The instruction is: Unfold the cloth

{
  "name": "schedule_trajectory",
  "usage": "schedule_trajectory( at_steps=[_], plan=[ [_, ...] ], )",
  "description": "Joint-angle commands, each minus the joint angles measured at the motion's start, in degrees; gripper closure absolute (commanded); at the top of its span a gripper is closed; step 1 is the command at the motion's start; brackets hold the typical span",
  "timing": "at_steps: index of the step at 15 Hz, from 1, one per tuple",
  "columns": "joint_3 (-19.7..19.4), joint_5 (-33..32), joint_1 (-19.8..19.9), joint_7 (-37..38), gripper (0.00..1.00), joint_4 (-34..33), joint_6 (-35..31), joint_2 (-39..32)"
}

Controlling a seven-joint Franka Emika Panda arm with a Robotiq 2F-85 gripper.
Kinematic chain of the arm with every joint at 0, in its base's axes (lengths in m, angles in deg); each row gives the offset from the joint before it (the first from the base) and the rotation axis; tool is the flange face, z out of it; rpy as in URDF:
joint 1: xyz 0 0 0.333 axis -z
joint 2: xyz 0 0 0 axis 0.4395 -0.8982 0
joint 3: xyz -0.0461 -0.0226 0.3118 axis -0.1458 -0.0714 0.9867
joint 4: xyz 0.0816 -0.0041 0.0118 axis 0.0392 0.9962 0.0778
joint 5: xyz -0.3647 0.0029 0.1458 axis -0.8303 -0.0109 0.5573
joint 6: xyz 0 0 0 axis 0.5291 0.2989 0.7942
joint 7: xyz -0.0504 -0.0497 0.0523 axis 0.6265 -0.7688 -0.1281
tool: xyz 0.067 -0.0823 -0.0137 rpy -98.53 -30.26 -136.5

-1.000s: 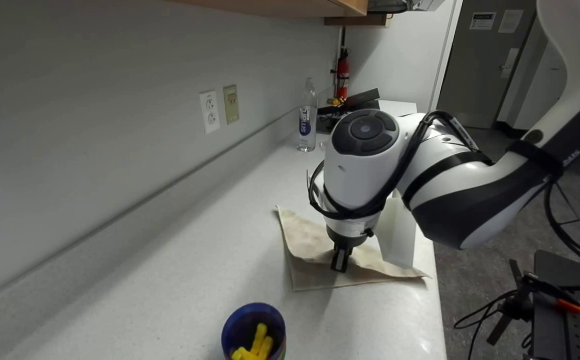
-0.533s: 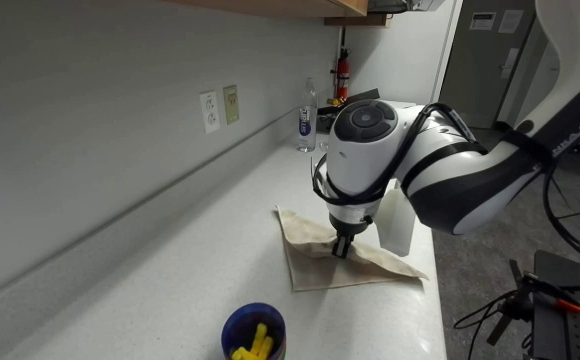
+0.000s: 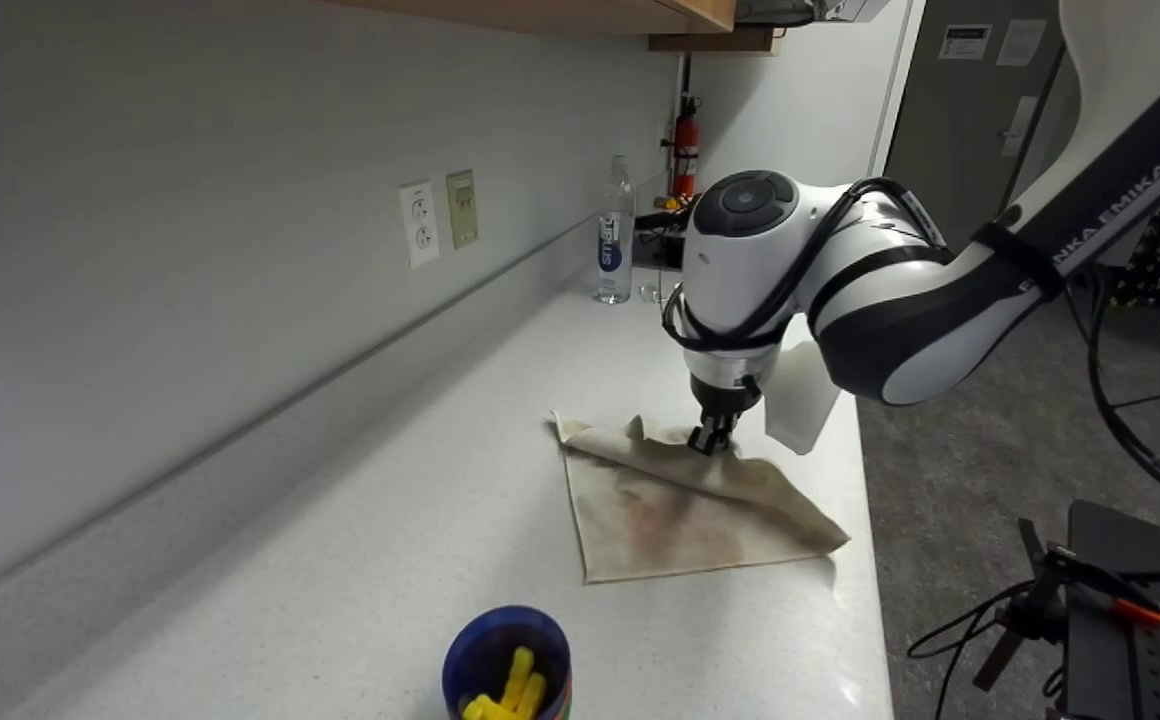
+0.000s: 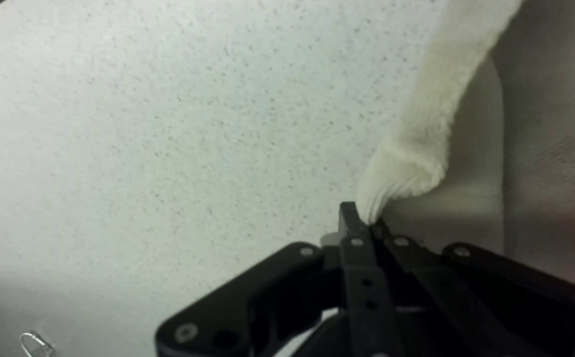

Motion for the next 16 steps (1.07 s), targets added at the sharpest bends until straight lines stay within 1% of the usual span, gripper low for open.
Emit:
schedule_trajectory(
  at_steps=[1, 4, 10, 11, 12, 13, 16],
  plan=[
    [-0.45, 1.78, 2.88, 0.28, 0.99, 3.44, -1.67, 3.47],
    [-0.83, 2.96, 4.88, 0.29, 0.99, 5.4, -1.76, 5.31],
    [-0.27, 7.79, 6.07, 0.71, 0.99, 11.64, -1.26, 10.66],
    [-0.07, 9.04, 6.08, 0.48, 0.72, 12.58, -0.84, 11.54],
    [0.02, 9.89, 6.06, 0.46, 0.71, 13.41, -0.91, 12.24],
    [-0.9, 9.64, 7.02, -0.48, 0.66, 11.11, -1.95, 9.32],
    [-1.65, 8.22, 7.33, 0.38, 0.43, 10.78, -2.03, 8.81]
  ],
)
